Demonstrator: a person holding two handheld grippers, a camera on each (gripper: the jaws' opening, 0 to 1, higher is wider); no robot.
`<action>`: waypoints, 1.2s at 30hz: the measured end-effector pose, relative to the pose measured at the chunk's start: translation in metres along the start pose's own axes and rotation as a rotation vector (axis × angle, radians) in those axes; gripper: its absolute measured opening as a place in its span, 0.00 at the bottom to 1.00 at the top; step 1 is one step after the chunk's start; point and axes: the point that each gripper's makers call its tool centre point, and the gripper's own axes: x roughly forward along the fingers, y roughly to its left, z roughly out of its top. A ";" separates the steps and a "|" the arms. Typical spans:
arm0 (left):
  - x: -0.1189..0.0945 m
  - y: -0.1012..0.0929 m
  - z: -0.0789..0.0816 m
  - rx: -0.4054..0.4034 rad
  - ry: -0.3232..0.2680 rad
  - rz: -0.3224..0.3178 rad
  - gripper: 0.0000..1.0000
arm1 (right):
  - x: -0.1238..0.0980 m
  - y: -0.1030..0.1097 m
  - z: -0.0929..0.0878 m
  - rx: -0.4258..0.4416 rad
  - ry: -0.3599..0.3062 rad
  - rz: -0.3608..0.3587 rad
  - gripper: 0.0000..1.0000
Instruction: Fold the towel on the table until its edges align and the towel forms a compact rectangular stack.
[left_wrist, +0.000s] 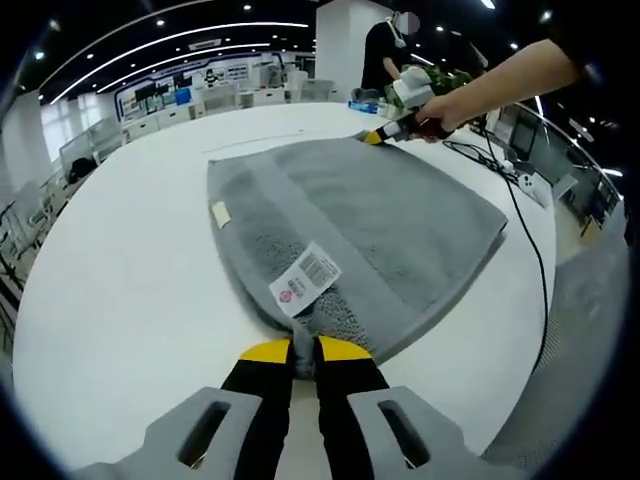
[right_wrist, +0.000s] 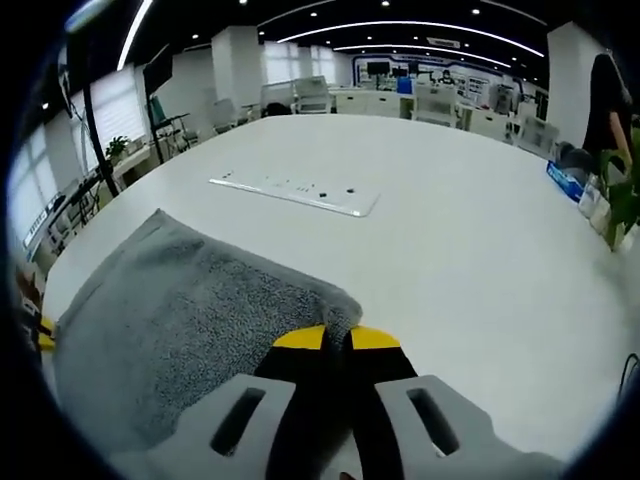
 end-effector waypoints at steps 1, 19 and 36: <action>0.000 0.000 0.000 -0.003 0.000 0.003 0.08 | 0.000 0.000 0.000 0.004 0.008 0.007 0.05; -0.016 0.010 0.029 -0.113 -0.116 0.127 0.22 | -0.006 -0.004 0.004 -0.190 0.054 0.016 0.20; 0.004 -0.057 0.091 0.071 -0.161 0.030 0.50 | -0.034 -0.020 0.008 -0.049 -0.022 0.032 0.38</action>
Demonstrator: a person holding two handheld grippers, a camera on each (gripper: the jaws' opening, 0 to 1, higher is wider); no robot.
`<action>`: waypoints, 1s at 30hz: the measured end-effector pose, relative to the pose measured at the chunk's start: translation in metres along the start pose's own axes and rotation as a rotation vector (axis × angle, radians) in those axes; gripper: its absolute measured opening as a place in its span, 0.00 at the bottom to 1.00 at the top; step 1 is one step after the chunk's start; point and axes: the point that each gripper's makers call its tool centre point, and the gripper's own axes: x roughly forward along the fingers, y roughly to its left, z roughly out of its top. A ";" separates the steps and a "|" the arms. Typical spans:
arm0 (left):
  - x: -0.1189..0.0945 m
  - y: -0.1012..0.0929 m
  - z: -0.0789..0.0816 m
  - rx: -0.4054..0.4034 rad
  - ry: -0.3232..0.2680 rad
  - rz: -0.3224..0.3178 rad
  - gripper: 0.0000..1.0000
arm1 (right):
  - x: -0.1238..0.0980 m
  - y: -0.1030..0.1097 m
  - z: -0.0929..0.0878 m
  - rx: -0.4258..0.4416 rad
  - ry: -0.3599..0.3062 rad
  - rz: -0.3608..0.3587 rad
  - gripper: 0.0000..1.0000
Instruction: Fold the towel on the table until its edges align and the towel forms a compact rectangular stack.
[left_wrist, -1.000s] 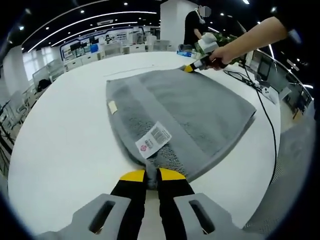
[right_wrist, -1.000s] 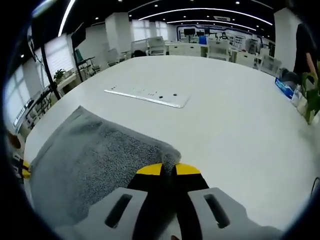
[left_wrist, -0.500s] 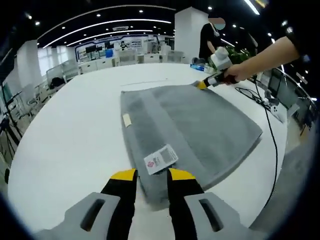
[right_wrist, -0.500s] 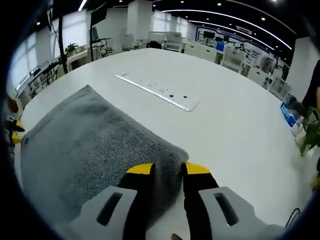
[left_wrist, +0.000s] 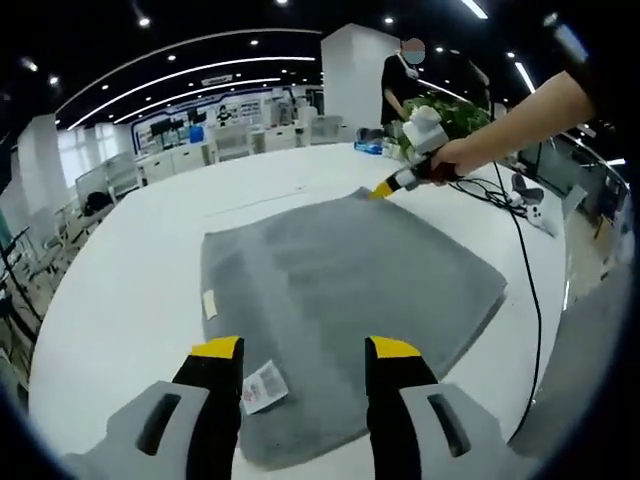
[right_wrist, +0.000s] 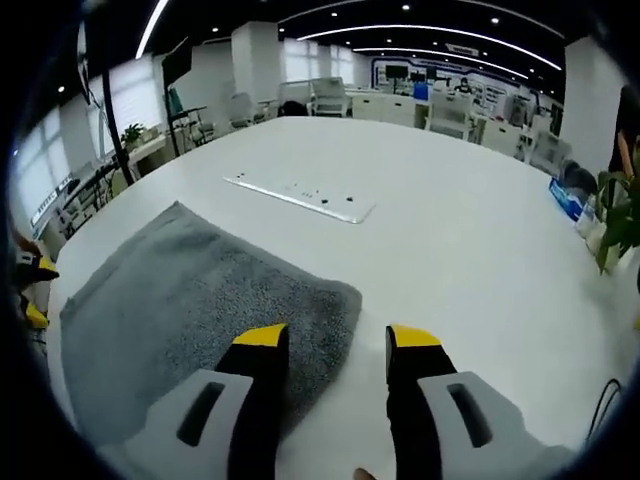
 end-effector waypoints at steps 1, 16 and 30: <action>0.005 -0.012 0.003 0.015 -0.001 -0.028 0.50 | -0.001 0.000 0.001 0.001 -0.003 -0.001 0.38; 0.054 -0.147 0.022 0.233 0.018 -0.384 0.48 | -0.013 -0.005 0.016 0.140 -0.109 0.010 0.38; 0.066 -0.229 0.019 0.360 0.044 -0.552 0.26 | -0.004 -0.016 0.004 0.228 -0.117 -0.022 0.32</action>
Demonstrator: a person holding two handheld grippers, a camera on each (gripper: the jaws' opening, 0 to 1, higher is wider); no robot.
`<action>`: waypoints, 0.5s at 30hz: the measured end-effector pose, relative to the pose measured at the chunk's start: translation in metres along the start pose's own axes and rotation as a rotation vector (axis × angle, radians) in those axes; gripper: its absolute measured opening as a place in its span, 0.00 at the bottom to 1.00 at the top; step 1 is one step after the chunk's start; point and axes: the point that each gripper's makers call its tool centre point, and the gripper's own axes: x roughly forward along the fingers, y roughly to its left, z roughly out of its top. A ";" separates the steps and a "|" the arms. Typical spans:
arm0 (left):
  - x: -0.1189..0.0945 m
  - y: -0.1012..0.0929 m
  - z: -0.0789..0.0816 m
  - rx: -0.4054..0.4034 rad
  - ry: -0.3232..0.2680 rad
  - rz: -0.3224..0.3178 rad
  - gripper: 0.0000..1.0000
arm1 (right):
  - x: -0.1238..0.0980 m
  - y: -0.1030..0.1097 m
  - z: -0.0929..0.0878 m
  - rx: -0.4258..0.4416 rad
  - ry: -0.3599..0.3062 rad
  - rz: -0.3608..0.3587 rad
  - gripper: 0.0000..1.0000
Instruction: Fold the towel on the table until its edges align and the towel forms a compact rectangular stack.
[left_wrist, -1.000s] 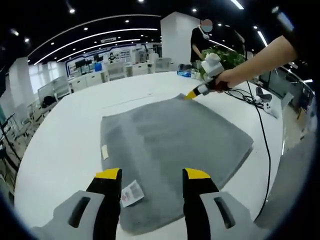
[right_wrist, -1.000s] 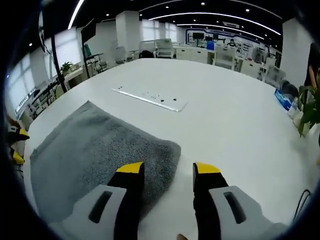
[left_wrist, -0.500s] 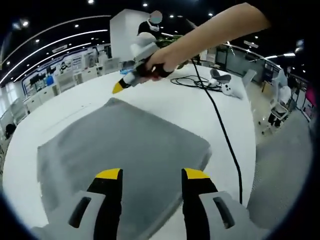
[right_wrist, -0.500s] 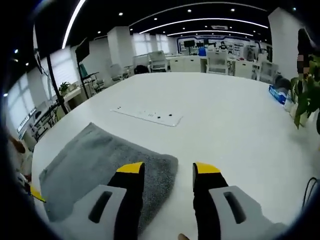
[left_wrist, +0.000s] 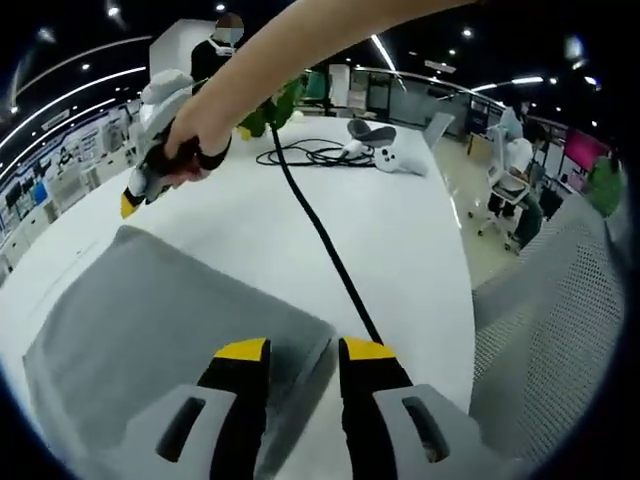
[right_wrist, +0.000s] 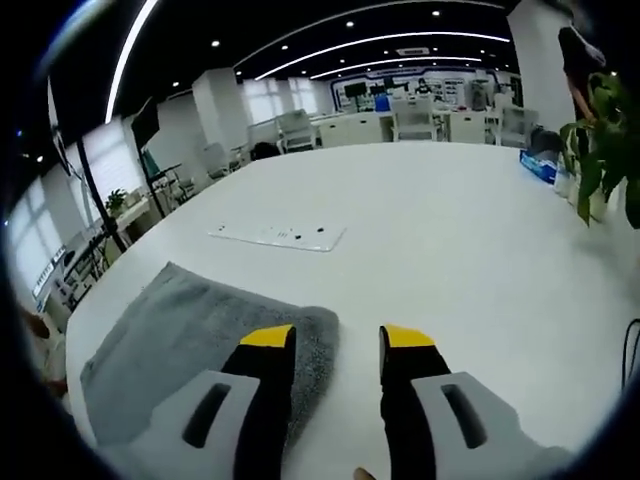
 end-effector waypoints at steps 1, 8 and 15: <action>0.003 -0.003 0.000 0.001 0.003 -0.005 0.25 | 0.001 0.000 -0.001 -0.003 0.003 0.002 0.32; 0.012 -0.009 -0.002 -0.006 0.020 -0.021 0.22 | 0.006 -0.001 -0.010 0.006 -0.004 0.024 0.22; 0.022 -0.013 0.005 0.005 -0.005 -0.034 0.12 | 0.009 -0.003 -0.012 0.014 -0.014 0.027 0.19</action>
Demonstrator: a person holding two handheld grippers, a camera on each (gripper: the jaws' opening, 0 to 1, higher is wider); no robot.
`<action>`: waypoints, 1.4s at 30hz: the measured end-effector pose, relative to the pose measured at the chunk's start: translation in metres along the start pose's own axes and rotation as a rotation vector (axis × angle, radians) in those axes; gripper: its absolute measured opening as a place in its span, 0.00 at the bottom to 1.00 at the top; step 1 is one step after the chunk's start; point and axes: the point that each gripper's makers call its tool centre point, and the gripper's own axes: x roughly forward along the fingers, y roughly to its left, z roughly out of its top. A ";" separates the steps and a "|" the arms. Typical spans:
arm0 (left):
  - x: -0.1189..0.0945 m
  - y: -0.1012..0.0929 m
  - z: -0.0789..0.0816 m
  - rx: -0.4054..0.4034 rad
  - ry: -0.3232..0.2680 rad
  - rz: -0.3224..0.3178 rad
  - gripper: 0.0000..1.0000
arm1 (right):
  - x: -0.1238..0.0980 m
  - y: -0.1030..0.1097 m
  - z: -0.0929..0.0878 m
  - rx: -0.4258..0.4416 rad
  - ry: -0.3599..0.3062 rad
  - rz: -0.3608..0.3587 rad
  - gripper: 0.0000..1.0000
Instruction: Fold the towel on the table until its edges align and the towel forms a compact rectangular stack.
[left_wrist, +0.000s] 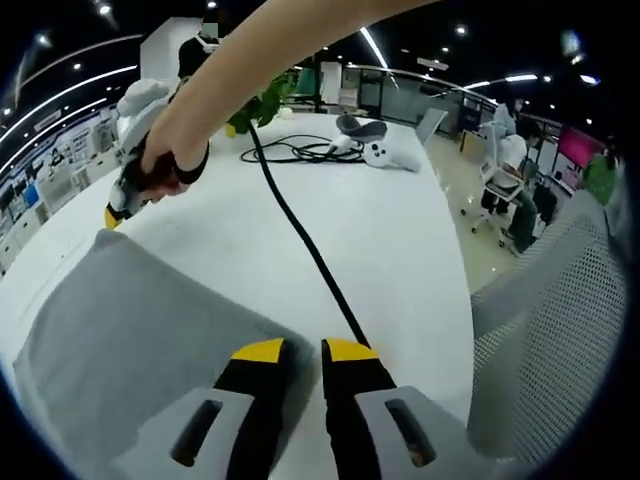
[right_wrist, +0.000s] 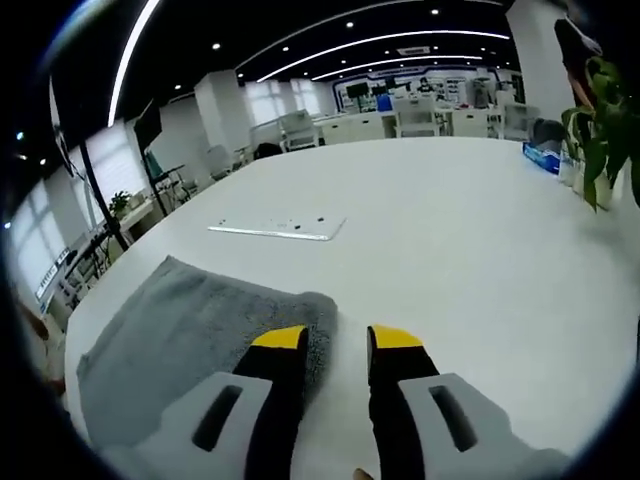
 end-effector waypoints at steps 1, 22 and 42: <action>0.002 0.000 -0.001 -0.003 0.004 0.000 0.12 | 0.000 0.000 0.000 0.002 -0.002 0.000 0.18; 0.011 0.004 -0.011 -0.025 0.063 0.066 0.09 | 0.019 -0.004 -0.004 0.027 -0.026 0.020 0.14; 0.009 0.007 -0.007 0.032 0.078 0.126 0.04 | 0.026 -0.003 -0.004 -0.069 -0.060 0.090 0.01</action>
